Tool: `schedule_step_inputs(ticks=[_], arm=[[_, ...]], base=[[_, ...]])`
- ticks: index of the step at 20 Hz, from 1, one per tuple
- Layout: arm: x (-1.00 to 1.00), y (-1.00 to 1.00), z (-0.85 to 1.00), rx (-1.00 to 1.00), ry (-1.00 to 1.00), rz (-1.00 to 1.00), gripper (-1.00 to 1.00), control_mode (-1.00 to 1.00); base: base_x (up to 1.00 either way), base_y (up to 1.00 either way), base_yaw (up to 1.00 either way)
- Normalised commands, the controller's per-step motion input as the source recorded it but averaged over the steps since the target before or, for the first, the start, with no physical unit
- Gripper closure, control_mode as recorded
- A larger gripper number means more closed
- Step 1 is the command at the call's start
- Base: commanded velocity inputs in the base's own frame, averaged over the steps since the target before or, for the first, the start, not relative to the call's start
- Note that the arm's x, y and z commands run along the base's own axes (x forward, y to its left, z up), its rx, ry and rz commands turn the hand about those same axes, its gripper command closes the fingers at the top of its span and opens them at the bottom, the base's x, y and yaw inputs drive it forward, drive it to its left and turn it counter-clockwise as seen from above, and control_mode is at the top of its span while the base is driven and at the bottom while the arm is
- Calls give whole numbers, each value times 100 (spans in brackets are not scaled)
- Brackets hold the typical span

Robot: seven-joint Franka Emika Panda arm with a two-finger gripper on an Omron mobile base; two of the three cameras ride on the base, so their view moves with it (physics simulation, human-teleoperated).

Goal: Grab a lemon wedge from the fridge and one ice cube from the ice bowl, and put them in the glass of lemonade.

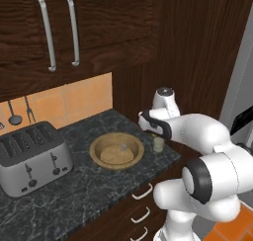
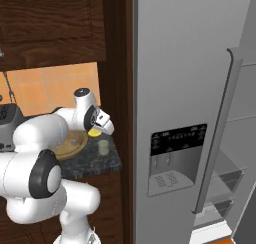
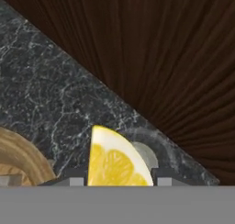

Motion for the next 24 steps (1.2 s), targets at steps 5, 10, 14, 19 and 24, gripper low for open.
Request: schedule_step_inputs(ticks=[5,10,14,19,24], arm=[[28,-9,-2,0,0,-2,100,-100],[0,-24,-1,1,0,-3,100,-100],[-16,-1,0,1,-4,0,100,-100],[-9,0,0,1,-10,0,100,-100],[0,0,0,0,0,0,100,-100]], base=[[0,0,0],[0,0,0],[0,0,0],[0,0,0],[0,0,0]])
